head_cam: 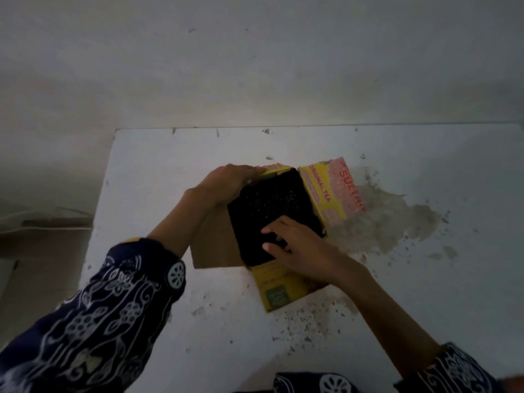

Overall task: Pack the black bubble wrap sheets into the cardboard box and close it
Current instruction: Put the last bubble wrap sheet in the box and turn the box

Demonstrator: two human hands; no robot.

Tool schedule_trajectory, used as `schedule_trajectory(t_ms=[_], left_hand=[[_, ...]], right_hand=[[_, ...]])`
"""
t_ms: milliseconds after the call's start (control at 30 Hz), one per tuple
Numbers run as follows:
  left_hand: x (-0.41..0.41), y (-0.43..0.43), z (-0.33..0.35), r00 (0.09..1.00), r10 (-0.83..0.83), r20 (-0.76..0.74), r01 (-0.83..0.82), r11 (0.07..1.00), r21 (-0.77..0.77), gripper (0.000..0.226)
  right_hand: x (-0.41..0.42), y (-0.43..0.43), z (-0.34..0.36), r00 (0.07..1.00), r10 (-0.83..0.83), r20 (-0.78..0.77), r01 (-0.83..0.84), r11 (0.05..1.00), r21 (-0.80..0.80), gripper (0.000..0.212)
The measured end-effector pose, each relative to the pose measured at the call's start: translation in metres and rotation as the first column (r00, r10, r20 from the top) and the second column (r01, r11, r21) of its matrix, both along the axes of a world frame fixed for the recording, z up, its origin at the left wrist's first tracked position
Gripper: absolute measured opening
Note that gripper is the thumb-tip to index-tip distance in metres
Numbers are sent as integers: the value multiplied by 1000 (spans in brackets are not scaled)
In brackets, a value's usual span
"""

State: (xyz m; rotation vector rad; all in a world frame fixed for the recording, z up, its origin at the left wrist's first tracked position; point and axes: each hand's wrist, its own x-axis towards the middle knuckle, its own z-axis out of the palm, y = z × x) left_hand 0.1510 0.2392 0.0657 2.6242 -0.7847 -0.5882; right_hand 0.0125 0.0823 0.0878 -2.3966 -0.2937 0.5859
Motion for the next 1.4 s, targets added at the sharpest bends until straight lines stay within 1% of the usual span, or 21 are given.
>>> schedule_trajectory(t_ms=[33, 67, 133, 200, 233, 300, 333, 367, 400, 433, 533, 667, 733, 800, 867, 900, 933, 1033, 1100, 1300, 1400], left_hand=[[4, -1, -1, 1000, -22, -6, 22, 1000, -14, 44], [8, -2, -2, 999, -40, -9, 40, 999, -24, 44], [11, -3, -4, 997, -80, 9, 80, 997, -18, 43], [9, -1, -7, 989, -107, 100, 107, 994, 3, 43], [4, 2, -9, 984, -95, 152, 95, 995, 4, 44], [-13, 13, -15, 972, -12, 233, 17, 1000, -24, 45], [-23, 20, -19, 966, 38, 257, -24, 998, -57, 51], [-34, 26, -22, 962, 79, 263, -56, 994, -94, 63], [-44, 31, -24, 962, 99, 253, -71, 990, -118, 76], [-53, 36, -26, 965, 111, 237, -82, 988, -129, 83], [-78, 46, -32, 974, 113, 197, -89, 988, -125, 89], [-103, 48, -34, 985, 111, 134, -94, 987, -128, 121], [-106, 46, -34, 987, 129, 100, -113, 982, -151, 130], [-107, 45, -34, 987, 135, 85, -119, 978, -173, 132], [-107, 45, -35, 987, 138, 78, -122, 975, -185, 131], [-107, 45, -35, 987, 141, 74, -125, 974, -187, 131], [-107, 45, -35, 987, 144, 70, -128, 974, -187, 131], [-108, 44, -35, 987, 149, 60, -135, 971, -198, 130], [-107, 44, -35, 987, 153, 52, -140, 969, -205, 130], [-106, 45, -34, 990, 139, 34, -129, 972, -198, 134], [-106, 46, -34, 992, 121, 27, -114, 975, -191, 137]], right_hand=[[3, 0, -2, 998, 48, 33, -48, 999, -10, 39], [6, 1, -5, 991, 107, 78, -103, 993, -55, 43], [18, 1, -14, 958, 241, 156, -208, 957, -200, 54], [32, 0, -26, 896, 389, 217, -307, 892, -332, 66], [38, 0, -33, 861, 449, 237, -342, 858, -383, 71], [49, 1, -44, 811, 528, 251, -386, 806, -449, 81], [53, 3, -49, 796, 552, 250, -401, 789, -466, 85], [56, 6, -53, 786, 566, 247, -412, 779, -473, 87], [58, 9, -57, 782, 574, 242, -421, 773, -475, 89], [59, 11, -62, 783, 575, 237, -424, 773, -472, 90], [61, 16, -74, 801, 554, 226, -416, 787, -456, 91], [61, 19, -82, 804, 558, 204, -399, 761, -511, 91], [62, 18, -83, 812, 545, 207, -401, 780, -481, 89], [62, 19, -82, 835, 512, 203, -410, 823, -393, 82], [61, 22, -81, 878, 446, 172, -392, 877, -277, 76], [59, 24, -81, 892, 422, 162, -377, 892, -251, 74], [58, 26, -82, 895, 413, 168, -364, 894, -261, 74], [55, 29, -89, 872, 440, 213, -347, 864, -364, 76], [56, 27, -91, 863, 456, 217, -350, 850, -393, 79], [64, 21, -86, 835, 531, 147, -461, 820, -339, 99], [63, 23, -85, 830, 539, 147, -455, 805, -381, 102]])
